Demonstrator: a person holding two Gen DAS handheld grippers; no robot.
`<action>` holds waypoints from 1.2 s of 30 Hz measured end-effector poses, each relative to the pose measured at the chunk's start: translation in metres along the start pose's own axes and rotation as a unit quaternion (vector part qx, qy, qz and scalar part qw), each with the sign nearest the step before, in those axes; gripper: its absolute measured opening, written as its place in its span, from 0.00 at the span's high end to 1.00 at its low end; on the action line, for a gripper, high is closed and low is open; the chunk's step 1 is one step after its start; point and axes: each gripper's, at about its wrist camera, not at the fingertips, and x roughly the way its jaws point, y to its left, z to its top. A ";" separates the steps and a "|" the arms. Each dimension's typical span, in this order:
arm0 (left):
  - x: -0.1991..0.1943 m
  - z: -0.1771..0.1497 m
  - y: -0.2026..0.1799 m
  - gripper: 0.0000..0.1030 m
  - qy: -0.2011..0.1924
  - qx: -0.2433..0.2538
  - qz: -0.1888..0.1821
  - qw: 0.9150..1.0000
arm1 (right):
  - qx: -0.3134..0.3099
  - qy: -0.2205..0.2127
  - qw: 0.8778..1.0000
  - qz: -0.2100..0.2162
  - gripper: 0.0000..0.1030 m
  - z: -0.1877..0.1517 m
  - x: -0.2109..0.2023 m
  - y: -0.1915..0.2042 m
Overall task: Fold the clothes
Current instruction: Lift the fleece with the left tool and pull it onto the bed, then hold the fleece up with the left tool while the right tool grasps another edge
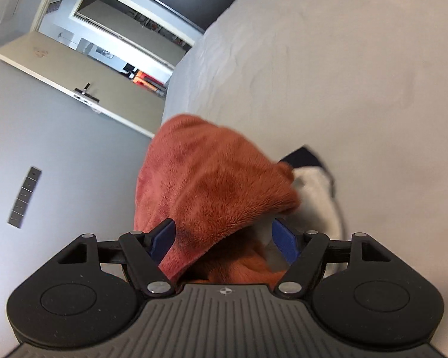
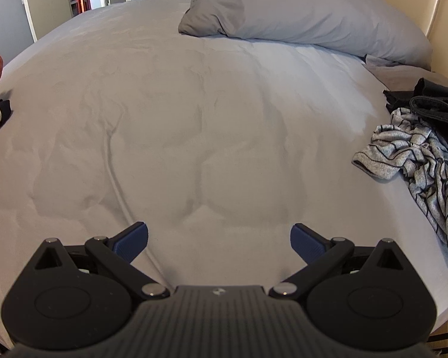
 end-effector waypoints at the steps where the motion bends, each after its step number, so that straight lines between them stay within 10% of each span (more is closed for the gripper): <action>1: 0.006 0.000 0.000 0.32 0.003 0.003 0.010 1.000 | 0.000 0.003 1.000 -0.001 0.00 0.000 0.002 0.000; 4: 0.020 0.009 0.010 0.75 0.013 -0.030 0.017 0.999 | -0.003 0.010 1.000 -0.004 0.00 0.000 0.008 0.000; 7: 0.008 0.011 0.046 0.86 0.003 -0.110 -0.004 0.994 | -0.004 0.012 1.000 -0.002 0.00 0.001 0.010 0.001; 17: -0.142 0.067 0.137 0.92 -0.160 -0.182 -0.008 0.970 | -0.004 -0.022 1.000 0.013 0.00 0.007 -0.008 0.005; 25: -0.321 0.144 0.163 0.92 -0.331 -0.204 -0.070 0.918 | 0.016 -0.086 0.996 0.025 0.00 0.017 -0.051 -0.013; 29: -0.372 0.170 0.163 0.92 -0.350 -0.212 -0.111 0.906 | 0.031 -0.129 0.991 0.027 0.00 0.024 -0.083 -0.035; 36: -0.340 0.161 0.093 0.92 -0.299 -0.193 -0.198 0.913 | 0.035 -0.206 0.978 -0.020 0.00 0.021 -0.126 -0.063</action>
